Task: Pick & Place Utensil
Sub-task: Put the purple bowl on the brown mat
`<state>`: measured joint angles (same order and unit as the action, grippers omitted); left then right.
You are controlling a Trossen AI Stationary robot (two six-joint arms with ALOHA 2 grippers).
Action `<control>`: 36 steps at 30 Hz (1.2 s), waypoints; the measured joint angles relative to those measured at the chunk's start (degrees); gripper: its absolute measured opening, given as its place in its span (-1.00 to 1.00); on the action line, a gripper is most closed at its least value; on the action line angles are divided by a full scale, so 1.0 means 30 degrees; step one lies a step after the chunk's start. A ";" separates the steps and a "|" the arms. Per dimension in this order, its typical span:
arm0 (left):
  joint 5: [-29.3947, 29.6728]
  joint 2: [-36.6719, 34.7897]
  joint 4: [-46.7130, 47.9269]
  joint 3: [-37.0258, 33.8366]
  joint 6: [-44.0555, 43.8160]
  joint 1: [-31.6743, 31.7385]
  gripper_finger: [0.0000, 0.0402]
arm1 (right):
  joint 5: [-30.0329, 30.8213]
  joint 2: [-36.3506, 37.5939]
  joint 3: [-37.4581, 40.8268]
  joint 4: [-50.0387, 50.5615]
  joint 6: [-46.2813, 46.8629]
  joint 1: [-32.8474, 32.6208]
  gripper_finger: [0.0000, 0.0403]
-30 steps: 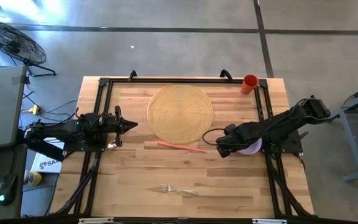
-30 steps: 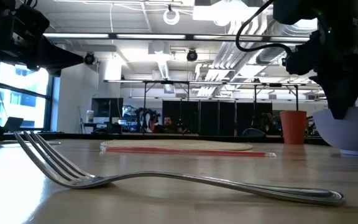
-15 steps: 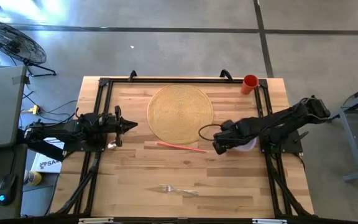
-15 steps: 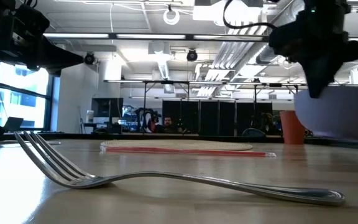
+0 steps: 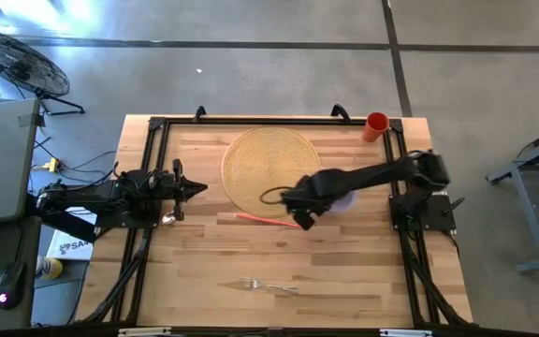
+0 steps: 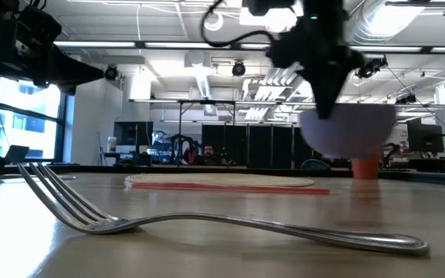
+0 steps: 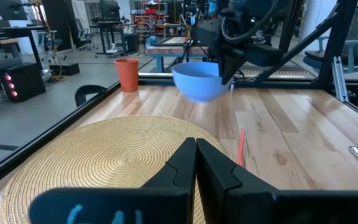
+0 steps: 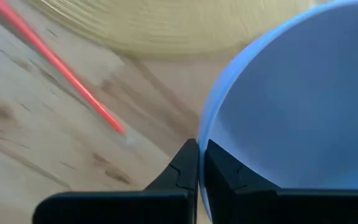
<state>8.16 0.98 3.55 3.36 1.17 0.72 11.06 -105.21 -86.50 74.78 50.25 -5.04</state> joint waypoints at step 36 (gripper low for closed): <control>0.0000 -0.0004 0.0000 0.0000 0.0000 0.0002 -0.96 | -0.0666 -0.8182 -1.0236 -0.2868 -2.1080 0.4749 -0.94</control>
<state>8.16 0.97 3.55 3.36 1.17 0.72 9.06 -129.75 -117.21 66.17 -12.99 9.21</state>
